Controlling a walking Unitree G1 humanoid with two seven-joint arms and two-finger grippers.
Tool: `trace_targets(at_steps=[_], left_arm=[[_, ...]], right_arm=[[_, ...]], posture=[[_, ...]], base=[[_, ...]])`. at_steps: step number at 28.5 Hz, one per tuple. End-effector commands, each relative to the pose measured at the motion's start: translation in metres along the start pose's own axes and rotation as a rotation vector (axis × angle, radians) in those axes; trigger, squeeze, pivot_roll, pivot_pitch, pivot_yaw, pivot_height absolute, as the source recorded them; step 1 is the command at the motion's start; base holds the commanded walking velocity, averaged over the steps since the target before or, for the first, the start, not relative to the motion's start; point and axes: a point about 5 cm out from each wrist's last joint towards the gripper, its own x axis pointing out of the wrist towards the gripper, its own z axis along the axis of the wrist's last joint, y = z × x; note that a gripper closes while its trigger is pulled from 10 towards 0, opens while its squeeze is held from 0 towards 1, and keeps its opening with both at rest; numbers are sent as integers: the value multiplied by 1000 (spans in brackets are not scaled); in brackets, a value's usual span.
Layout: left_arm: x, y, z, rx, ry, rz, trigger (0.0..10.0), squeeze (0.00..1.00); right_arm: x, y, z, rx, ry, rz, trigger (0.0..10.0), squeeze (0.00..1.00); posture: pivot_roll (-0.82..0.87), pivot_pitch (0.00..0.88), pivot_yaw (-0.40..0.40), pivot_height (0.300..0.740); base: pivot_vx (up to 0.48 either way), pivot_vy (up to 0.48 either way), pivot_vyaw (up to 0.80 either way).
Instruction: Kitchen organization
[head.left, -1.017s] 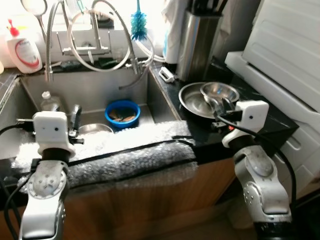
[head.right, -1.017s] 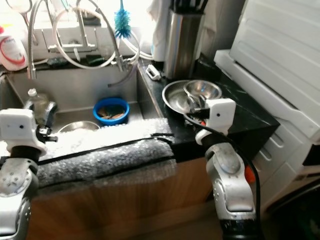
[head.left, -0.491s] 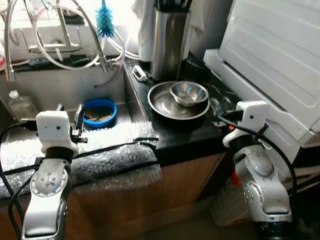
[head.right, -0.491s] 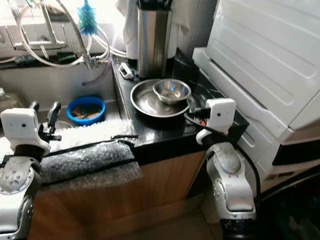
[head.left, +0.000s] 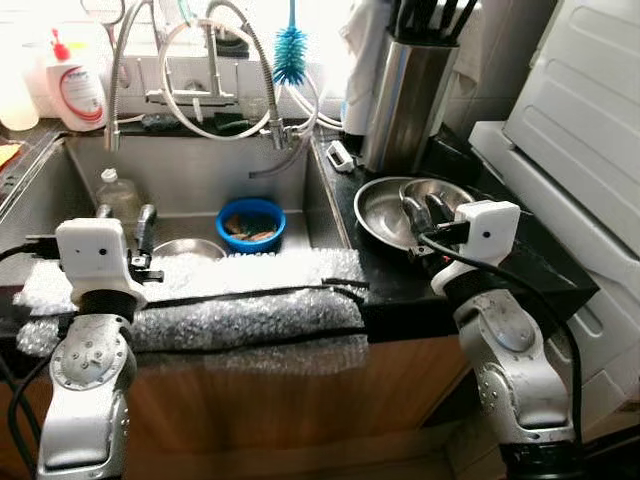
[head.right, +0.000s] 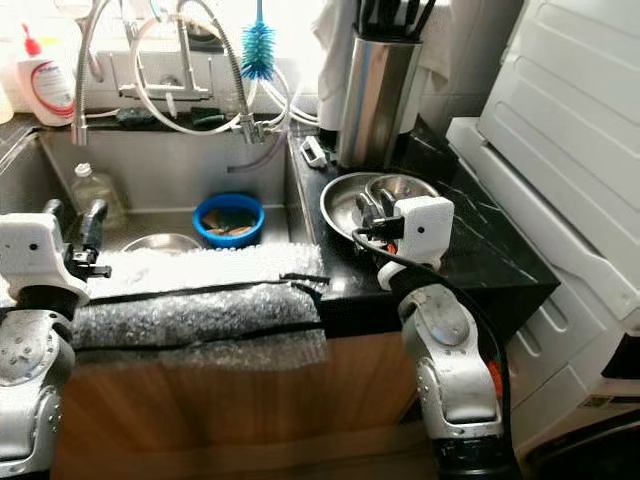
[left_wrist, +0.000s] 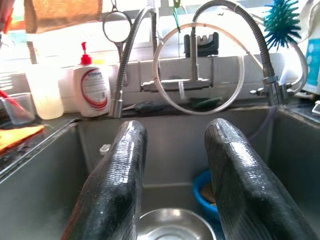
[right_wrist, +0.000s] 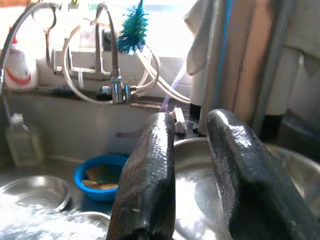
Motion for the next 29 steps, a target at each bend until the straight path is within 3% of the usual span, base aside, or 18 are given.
trace_targets(at_steps=[1,7,22,25,26,29], left_arm=[[1,3,-2,5,15,14,10000,0],[1,3,-2,3,10,16,10000,0],[3,2,1,-5,-1,18,10000,0],[3,2,1,-6,-1,18,10000,0],[3,2,1,-6,-1,18,10000,0],[4,2,1,-8,0,17,10000,0]], right_arm=[[4,8,7,-12,-33,42,10000,0],[3,10,7,55,-40,31,10000,0],[5,7,10,47,-36,24,10000,0],[7,5,11,8,-5,11,10000,0],[11,2,14,-26,26,-4,10000,1000],[17,4,28,-96,29,32,10000,1000]], posture=[[-46,0,-70,727],[-44,0,-70,727],[-47,0,-70,727],[-48,0,-68,727],[-51,0,-68,727],[-53,0,-66,727]], base=[[285,0,800],[291,0,267],[58,0,0],[0,0,0],[0,0,0],[0,0,0]])
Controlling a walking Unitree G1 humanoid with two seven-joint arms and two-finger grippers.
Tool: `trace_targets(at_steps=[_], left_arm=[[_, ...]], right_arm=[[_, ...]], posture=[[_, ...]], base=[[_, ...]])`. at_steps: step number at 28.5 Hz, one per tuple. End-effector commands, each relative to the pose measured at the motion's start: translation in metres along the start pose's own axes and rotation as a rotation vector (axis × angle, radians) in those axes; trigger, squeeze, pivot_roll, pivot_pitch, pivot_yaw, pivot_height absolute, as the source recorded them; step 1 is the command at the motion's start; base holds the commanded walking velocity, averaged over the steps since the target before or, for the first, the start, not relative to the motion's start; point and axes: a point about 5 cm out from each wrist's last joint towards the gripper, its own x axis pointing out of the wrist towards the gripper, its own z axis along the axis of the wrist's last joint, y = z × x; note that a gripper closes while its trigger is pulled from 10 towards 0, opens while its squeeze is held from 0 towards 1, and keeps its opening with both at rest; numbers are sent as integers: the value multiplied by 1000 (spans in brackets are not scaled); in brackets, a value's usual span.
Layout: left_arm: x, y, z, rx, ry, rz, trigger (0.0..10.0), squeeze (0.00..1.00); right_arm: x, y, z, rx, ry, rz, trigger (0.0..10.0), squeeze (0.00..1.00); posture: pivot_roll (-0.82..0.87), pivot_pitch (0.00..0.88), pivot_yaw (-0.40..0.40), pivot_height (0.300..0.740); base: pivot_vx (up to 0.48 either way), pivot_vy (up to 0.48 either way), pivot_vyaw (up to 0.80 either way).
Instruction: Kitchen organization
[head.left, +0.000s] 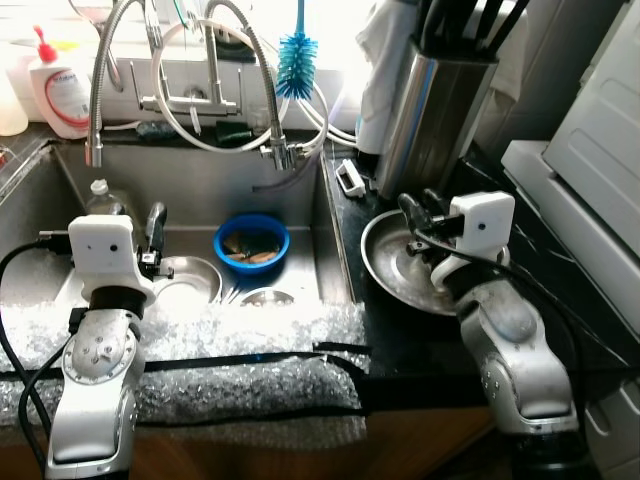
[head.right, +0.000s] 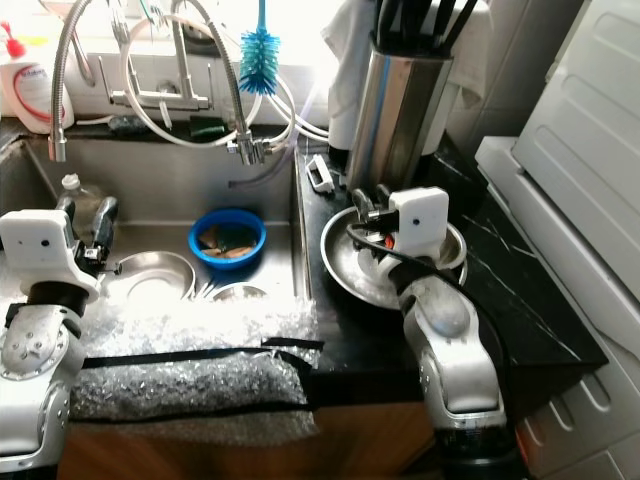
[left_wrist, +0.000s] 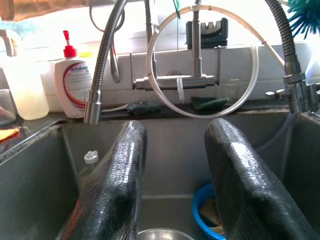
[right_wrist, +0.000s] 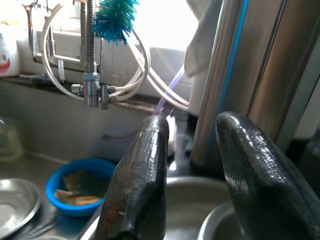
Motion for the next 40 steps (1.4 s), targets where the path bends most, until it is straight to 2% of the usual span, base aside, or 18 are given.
trace_targets(at_steps=[1,3,4,6,8,10,14,20,25,30,31,32,33,40], left_arm=[[2,0,4,0,-10,2,10000,0],[3,0,4,-2,-9,-1,10000,0],[3,-1,4,-6,-7,-8,10000,0],[3,-1,4,-9,-6,-12,10000,0],[4,-3,4,-12,-4,-27,10000,0],[5,-4,4,-12,-3,-35,10000,0],[5,-6,4,-18,0,-50,10000,0],[6,-7,3,-25,4,-62,10000,0],[6,-8,1,-30,9,-78,10000,0],[7,-10,0,-32,15,-91,10000,0],[7,-10,-1,-33,15,-92,10000,0],[7,-11,-1,-34,15,-94,10000,0],[7,-12,0,-35,15,-97,10000,0],[8,-11,0,-35,14,-103,10000,0]], right_arm=[[3,5,13,-73,-4,42,10000,1000],[5,9,19,-181,39,98,10000,1000],[5,13,18,-279,100,146,10000,1000],[4,17,17,-345,138,180,10000,1000],[2,22,16,-301,189,189,10000,1000],[0,24,16,-315,232,209,10000,1000],[-3,20,16,-338,304,173,10000,1000],[-6,17,15,-357,373,161,10000,1000],[-10,14,13,-372,431,106,10000,1000],[-13,17,5,-355,471,110,10000,1000],[-14,18,3,-361,483,108,10000,969],[-14,18,1,-367,494,104,10000,439],[-15,17,-1,-370,502,100,10000,0],[-16,13,-7,-371,530,71,10000,0]], posture=[[-57,0,-65,727],[-59,0,-63,727],[-60,0,-62,727],[-61,0,-59,727],[-61,0,-55,727],[-62,0,-54,727],[-63,0,-49,727],[-65,0,-49,727],[-58,0,-46,727],[-59,0,-44,727],[-57,0,-43,727],[-57,0,-43,727],[-56,0,-43,727],[-56,0,-40,727]], base=[[0,0,0],[0,0,0],[0,0,0],[0,0,0],[0,0,0],[0,0,0],[0,0,0],[0,0,0],[0,0,0],[0,0,0],[0,0,0],[0,0,0],[0,0,0],[0,0,0]])
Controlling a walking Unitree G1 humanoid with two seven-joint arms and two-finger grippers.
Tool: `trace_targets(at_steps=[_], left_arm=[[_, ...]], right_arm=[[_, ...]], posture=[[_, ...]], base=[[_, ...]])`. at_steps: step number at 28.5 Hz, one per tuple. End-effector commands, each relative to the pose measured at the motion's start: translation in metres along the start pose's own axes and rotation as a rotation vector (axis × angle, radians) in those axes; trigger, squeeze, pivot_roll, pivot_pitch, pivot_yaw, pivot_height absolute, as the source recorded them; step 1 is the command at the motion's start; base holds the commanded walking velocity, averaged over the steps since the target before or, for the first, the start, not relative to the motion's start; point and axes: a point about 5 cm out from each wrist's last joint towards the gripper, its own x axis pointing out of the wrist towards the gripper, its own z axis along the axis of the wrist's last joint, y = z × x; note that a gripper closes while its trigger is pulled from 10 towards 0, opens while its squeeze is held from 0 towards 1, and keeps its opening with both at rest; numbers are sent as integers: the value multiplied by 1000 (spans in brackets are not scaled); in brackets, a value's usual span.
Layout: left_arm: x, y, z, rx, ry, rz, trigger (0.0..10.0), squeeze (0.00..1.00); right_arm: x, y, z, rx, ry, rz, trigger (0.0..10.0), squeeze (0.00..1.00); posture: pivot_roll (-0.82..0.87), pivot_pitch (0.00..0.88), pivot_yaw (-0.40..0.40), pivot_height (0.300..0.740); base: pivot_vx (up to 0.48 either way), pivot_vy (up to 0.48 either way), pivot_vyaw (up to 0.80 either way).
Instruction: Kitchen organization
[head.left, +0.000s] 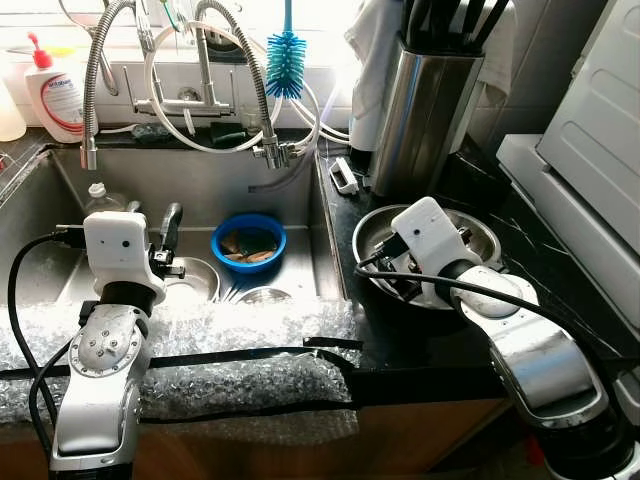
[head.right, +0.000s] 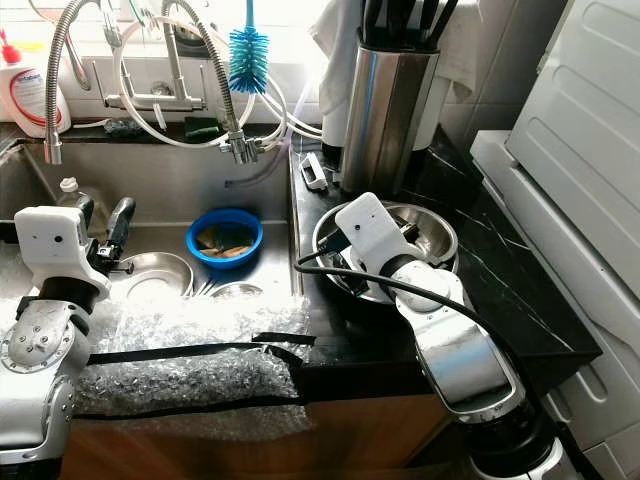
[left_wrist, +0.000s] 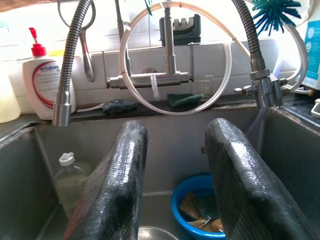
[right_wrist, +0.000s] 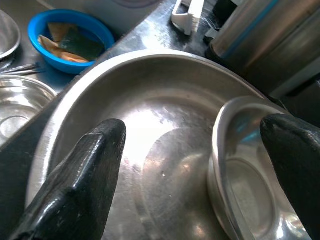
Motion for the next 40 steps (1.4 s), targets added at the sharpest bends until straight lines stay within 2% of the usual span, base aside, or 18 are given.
trace_targets(at_steps=[1,5,6,11,16,17,18,40], left_arm=[[4,-3,1,-3,0,-17,10000,0],[3,-3,1,-6,0,-17,10000,0],[3,-4,1,-7,1,-18,10000,0],[5,-4,2,-8,-3,-16,10000,0],[4,-4,1,-8,-3,-16,10000,0],[4,-4,1,-7,-2,-15,10000,0],[4,-3,1,-6,-2,-12,10000,0],[4,-1,1,-3,5,-6,10000,0]], right_arm=[[0,-2,-3,-5,18,-25,10000,0],[0,-5,-6,-8,31,-43,10000,0],[2,-7,-11,-43,52,-63,10000,0],[4,-10,-19,-82,80,-87,10000,0],[6,-9,-21,-85,83,-81,10000,0],[7,-8,-21,-85,83,-80,1725,0],[7,-8,-22,-84,81,-77,0,0],[10,-4,-19,-87,59,-63,0,0]], posture=[[-56,0,-39,727],[-59,0,-39,727],[-58,0,-39,727],[-56,0,-39,727],[-53,0,-40,727],[-53,0,-40,727],[-53,0,-40,727],[-51,0,-35,727]], base=[[0,0,0],[0,0,0],[0,0,0],[0,0,0],[0,0,0],[0,0,0],[0,0,0],[0,0,0]])
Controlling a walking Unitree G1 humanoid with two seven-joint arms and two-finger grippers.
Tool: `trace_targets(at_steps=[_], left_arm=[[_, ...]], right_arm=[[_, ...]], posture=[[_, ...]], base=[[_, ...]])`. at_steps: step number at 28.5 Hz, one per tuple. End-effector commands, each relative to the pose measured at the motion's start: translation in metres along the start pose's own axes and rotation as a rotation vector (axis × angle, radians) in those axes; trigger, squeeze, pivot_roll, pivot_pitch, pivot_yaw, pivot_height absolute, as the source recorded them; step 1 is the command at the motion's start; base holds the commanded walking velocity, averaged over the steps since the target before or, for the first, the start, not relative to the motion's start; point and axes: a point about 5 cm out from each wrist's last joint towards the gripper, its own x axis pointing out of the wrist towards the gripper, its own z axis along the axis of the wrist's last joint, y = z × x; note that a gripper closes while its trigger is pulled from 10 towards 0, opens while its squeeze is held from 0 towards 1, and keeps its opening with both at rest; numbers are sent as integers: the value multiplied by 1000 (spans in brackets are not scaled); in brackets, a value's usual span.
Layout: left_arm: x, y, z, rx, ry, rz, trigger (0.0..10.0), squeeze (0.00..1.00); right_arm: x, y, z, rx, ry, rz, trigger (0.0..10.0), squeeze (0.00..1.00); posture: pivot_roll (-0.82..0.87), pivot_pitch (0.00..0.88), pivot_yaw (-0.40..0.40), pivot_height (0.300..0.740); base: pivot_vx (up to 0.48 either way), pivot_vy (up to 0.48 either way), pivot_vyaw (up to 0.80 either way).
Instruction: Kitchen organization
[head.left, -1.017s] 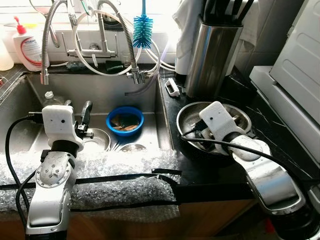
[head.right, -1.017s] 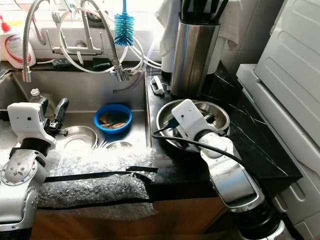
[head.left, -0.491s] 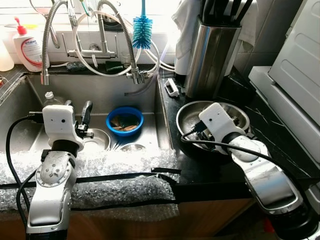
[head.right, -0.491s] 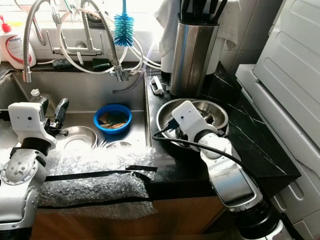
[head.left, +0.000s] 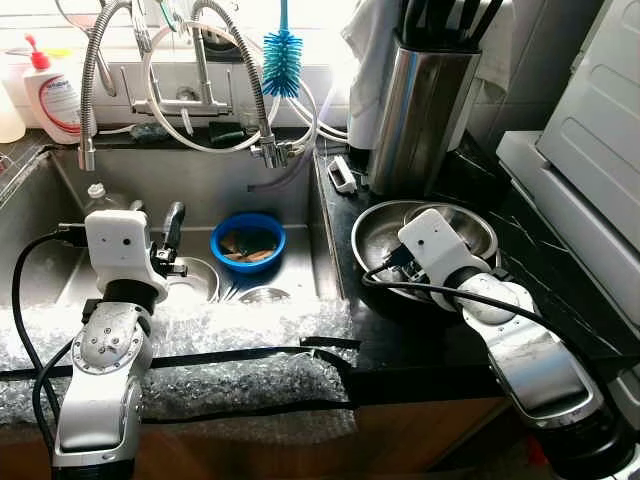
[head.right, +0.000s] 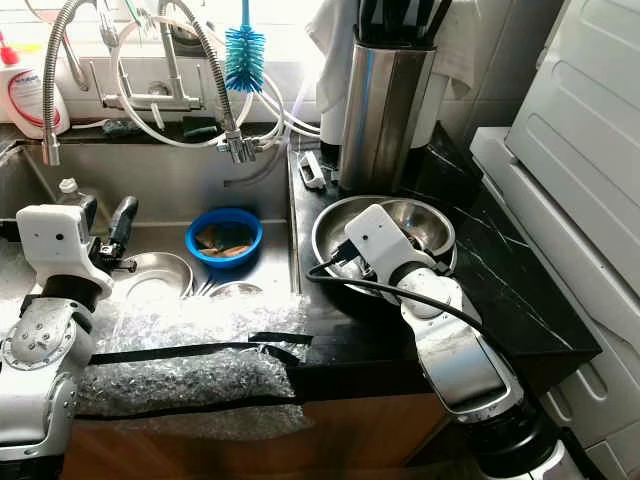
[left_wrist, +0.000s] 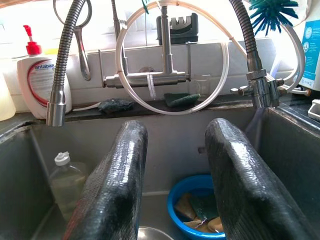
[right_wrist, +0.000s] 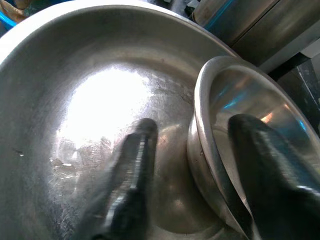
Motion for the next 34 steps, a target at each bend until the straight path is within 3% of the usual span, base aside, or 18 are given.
trace_targets(at_steps=[1,26,34], left_arm=[[2,0,2,9,1,-7,10000,0],[3,2,3,9,-8,23,10000,0],[4,3,4,8,-16,36,10000,0]], right_arm=[[1,1,-2,-9,10,2,0,0],[1,-7,16,-42,-91,-55,0,0],[-4,-13,39,-30,-230,-86,0,0]], posture=[[-51,0,-35,727],[-53,0,-37,727],[-53,0,-41,727]], base=[[0,0,0],[0,0,0],[0,0,0]])
